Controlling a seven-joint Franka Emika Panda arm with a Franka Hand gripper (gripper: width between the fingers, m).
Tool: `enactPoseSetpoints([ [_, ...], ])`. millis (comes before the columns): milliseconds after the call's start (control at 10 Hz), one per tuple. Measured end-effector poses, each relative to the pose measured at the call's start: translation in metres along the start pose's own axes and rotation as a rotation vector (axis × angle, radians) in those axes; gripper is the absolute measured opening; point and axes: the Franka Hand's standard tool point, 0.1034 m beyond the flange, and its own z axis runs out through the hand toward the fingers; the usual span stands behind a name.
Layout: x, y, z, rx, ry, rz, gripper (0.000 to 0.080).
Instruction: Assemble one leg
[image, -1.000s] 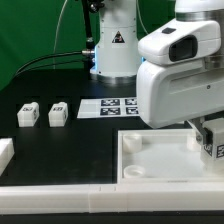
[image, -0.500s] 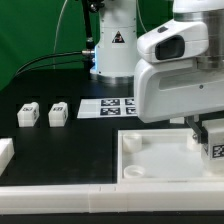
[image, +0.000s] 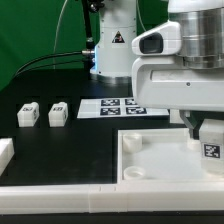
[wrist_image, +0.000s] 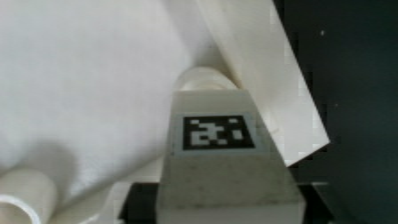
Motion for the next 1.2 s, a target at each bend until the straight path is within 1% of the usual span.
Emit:
enactPoseSetpoints([
  [500,-0.0048,0.0002,0.0018,-0.002,-0.016,0.567,0.0292],
  [800,-0.0052,0.0000,0.0022,0.003,-0.028,0.822,0.0292],
  [900,-0.0054,-0.0001,0.0023,0.002,-0.027,0.822,0.0292],
  [1000,-0.0055,-0.0004,0.0025,0.003,-0.027,0.813,0.0346],
  [1100,-0.0061,-0.0009,0.0026,0.003,-0.027,0.809,0.0346],
  [1200,-0.0064,-0.0011,0.0027,0.003,-0.027,0.783,0.0527],
])
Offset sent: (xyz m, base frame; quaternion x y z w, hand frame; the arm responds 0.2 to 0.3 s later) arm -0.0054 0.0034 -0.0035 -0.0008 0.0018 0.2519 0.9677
